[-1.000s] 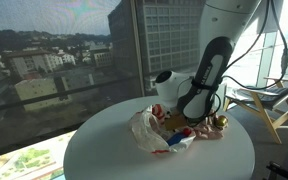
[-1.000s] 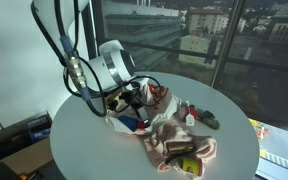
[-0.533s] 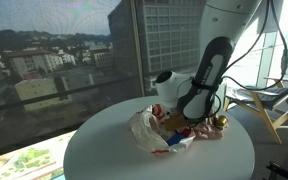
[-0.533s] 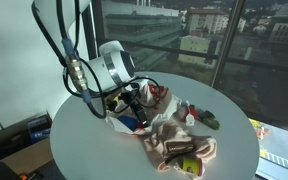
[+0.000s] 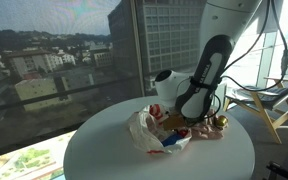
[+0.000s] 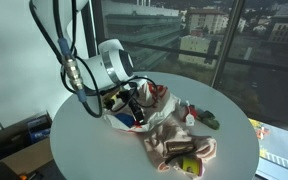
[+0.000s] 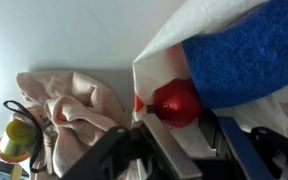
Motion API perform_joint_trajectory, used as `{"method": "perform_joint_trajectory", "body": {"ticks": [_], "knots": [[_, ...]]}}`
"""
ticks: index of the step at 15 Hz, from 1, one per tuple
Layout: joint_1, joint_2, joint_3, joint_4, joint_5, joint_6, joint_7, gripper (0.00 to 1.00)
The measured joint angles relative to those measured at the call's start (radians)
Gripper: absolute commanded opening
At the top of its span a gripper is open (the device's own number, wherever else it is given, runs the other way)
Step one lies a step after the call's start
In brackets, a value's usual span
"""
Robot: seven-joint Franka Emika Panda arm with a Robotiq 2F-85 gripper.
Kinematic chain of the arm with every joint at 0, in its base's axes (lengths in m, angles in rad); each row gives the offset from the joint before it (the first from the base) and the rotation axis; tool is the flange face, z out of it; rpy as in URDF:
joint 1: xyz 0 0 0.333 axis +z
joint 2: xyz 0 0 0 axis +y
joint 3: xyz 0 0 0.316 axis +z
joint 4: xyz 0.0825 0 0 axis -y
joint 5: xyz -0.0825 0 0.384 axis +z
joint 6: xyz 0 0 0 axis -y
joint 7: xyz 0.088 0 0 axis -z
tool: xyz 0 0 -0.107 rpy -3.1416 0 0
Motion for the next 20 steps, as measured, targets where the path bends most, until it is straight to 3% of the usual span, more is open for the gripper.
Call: {"method": "perform_joint_trajectory", "body": {"ticks": [7,12,17,20], "knots": [[0.000,-0.147,0.018,-0.001,0.000,-0.212,-0.003,0.21],[-0.067,-0.243,0.041,-0.028,0.038,-0.287,-0.002,0.21],[-0.123,-0.258,0.048,-0.044,0.063,-0.382,0.019,0.21],[-0.136,-0.250,0.047,-0.049,0.010,-0.421,0.095,0.21]]}}
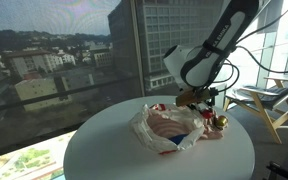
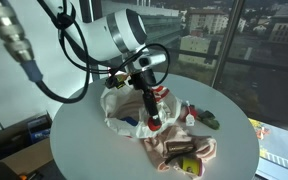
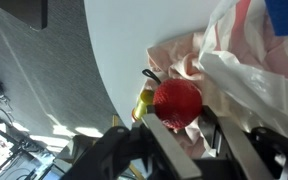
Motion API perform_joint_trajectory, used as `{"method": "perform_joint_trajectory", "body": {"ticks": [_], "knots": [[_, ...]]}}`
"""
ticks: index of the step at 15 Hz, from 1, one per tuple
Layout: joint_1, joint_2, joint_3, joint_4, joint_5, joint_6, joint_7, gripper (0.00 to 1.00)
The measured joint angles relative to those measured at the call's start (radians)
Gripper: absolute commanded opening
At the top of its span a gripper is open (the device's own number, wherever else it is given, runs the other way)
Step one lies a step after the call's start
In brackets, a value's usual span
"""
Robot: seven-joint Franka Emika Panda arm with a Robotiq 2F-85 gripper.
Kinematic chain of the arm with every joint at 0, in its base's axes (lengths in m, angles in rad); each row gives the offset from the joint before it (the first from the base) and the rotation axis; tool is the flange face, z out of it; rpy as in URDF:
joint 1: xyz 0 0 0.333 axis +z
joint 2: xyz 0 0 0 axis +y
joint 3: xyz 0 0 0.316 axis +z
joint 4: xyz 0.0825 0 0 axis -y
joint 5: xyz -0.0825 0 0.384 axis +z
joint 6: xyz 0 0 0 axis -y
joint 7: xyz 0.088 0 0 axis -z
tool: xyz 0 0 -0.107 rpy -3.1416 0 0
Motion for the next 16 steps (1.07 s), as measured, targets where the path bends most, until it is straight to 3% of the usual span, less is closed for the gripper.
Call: {"method": "perform_joint_trajectory", "body": {"ticks": [1,2,6,8,11,13,16], "knots": [[-0.001,0.007,0.000,0.000,-0.029,-0.002,0.026,0.71],[-0.002,0.015,0.001,0.001,-0.060,-0.002,0.048,0.73],[-0.001,0.050,0.019,0.011,-0.192,-0.003,0.104,0.99],[-0.001,0.063,0.031,0.016,-0.241,-0.005,0.116,1.00],[-0.012,0.066,0.059,0.024,-0.206,-0.001,0.101,1.00],[-0.020,0.059,0.088,0.033,-0.116,0.000,0.070,1.00],[-0.025,0.042,0.137,0.047,0.123,-0.005,-0.038,1.00]]}}
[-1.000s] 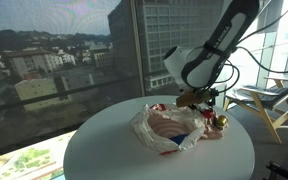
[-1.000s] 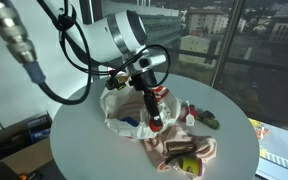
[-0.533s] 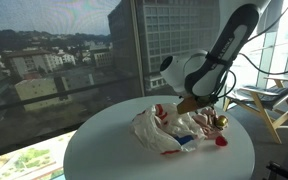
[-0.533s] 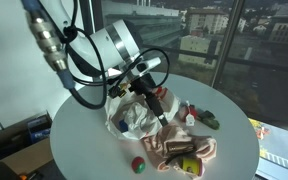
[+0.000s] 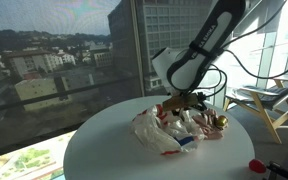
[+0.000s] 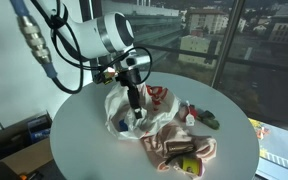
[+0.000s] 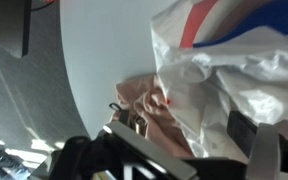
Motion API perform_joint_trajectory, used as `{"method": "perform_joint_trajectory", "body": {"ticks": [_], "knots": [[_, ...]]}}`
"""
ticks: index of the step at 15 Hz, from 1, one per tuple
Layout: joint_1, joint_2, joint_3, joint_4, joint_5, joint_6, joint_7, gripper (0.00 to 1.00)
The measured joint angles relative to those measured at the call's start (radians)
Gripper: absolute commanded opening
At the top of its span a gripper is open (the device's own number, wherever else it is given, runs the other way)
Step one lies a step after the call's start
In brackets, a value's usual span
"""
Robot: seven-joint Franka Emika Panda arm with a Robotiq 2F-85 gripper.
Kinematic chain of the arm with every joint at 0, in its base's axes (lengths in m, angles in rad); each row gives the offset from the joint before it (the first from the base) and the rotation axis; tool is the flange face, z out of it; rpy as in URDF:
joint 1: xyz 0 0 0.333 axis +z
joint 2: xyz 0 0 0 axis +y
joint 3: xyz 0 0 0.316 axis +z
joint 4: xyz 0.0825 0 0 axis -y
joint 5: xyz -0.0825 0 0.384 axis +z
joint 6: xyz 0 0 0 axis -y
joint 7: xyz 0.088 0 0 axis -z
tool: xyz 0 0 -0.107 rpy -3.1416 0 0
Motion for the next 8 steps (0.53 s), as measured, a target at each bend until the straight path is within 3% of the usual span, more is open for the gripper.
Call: {"method": "perform_joint_trajectory", "body": {"ticks": [4,8], "knots": [[0.010,-0.011,0.063,0.026,0.266,0.013,-0.091,1.00],[0.040,0.040,0.063,0.045,0.326,0.023,0.006,1.00]]}}
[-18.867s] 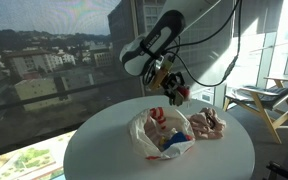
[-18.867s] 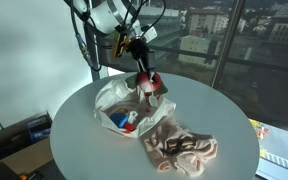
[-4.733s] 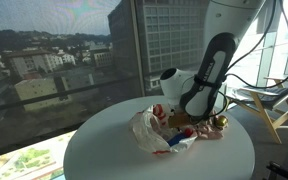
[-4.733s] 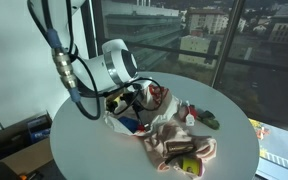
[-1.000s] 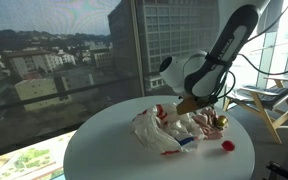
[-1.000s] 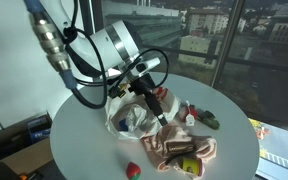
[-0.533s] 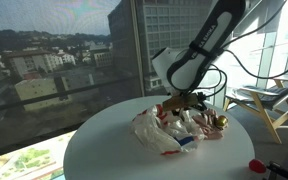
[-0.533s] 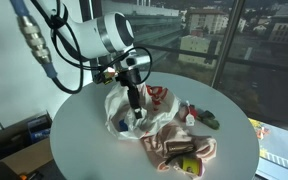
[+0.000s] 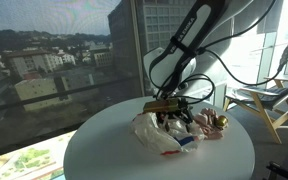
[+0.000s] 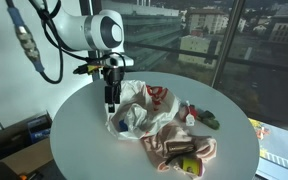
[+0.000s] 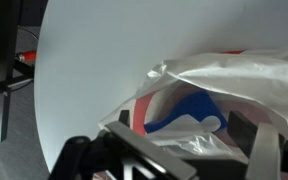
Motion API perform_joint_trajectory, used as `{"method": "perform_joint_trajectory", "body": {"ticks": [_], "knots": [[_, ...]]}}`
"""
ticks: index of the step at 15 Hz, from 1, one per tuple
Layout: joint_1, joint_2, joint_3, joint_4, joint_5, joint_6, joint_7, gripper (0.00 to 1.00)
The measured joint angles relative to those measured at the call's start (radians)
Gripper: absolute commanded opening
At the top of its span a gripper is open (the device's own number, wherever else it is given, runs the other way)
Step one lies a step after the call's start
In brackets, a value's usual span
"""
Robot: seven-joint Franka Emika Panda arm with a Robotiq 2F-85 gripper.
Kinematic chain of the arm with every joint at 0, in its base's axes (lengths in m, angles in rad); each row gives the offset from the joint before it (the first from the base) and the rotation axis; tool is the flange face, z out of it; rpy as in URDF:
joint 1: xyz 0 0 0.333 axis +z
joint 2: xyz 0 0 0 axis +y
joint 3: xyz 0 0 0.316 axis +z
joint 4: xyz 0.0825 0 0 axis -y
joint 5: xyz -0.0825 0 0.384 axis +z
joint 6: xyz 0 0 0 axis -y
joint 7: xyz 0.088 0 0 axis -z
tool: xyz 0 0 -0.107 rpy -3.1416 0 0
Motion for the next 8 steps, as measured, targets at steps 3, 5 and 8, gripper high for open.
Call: {"method": "perform_joint_trajectory", "body": {"ticks": [3,5,8], "knots": [[0.021,0.059,-0.009,0.021,0.006,0.005,0.133,1.00],[0.039,0.101,-0.012,0.049,0.006,0.019,0.202,1.00],[0.086,0.159,-0.032,0.103,-0.015,0.036,0.306,1.00]]}}
